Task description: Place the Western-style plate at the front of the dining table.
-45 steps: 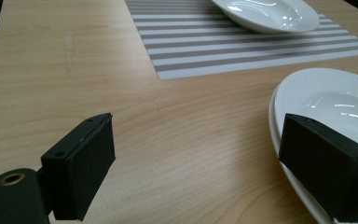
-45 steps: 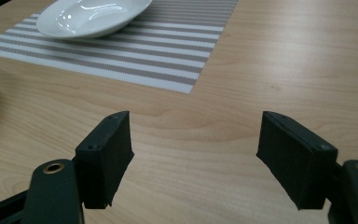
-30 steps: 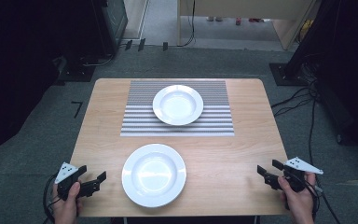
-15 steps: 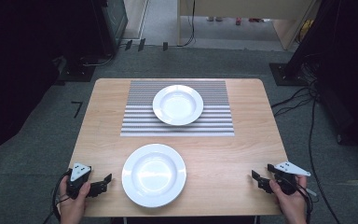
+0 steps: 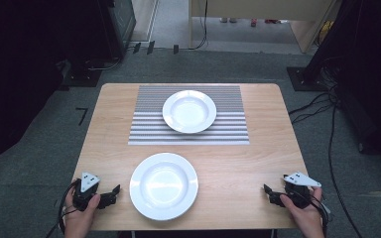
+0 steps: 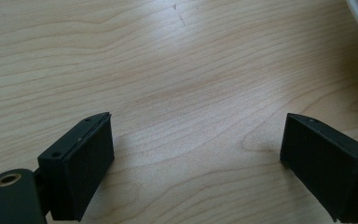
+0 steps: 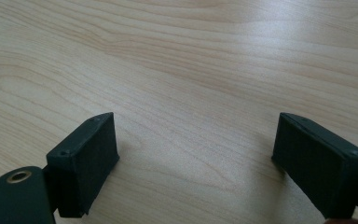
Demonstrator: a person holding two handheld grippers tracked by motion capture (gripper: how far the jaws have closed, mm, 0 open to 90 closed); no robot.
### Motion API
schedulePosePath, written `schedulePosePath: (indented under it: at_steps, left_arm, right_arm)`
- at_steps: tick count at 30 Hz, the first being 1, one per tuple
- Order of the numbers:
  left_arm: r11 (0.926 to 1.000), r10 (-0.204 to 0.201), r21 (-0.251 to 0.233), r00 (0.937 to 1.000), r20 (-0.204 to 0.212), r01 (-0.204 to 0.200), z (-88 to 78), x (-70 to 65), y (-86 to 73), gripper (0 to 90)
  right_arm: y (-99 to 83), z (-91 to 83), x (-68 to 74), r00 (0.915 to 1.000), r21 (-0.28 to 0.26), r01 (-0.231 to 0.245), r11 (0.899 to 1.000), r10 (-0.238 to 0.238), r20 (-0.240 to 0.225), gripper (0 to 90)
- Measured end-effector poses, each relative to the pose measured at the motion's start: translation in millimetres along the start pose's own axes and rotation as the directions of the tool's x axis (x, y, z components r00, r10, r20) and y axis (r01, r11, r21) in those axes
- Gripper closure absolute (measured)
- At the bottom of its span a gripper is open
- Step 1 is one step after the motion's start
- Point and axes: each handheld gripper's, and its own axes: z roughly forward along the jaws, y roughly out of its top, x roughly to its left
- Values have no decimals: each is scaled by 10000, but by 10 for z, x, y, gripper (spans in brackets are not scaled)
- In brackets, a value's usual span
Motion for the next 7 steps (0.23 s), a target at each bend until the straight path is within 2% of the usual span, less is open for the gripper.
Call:
schedulePosePath:
  at_steps: [7]
  left_arm:
    - [10000,-1,0,10000,-1,1,0,0,0,96]
  right_arm:
    - [4,6,-3,10000,45,-59,10000,59,56,109]
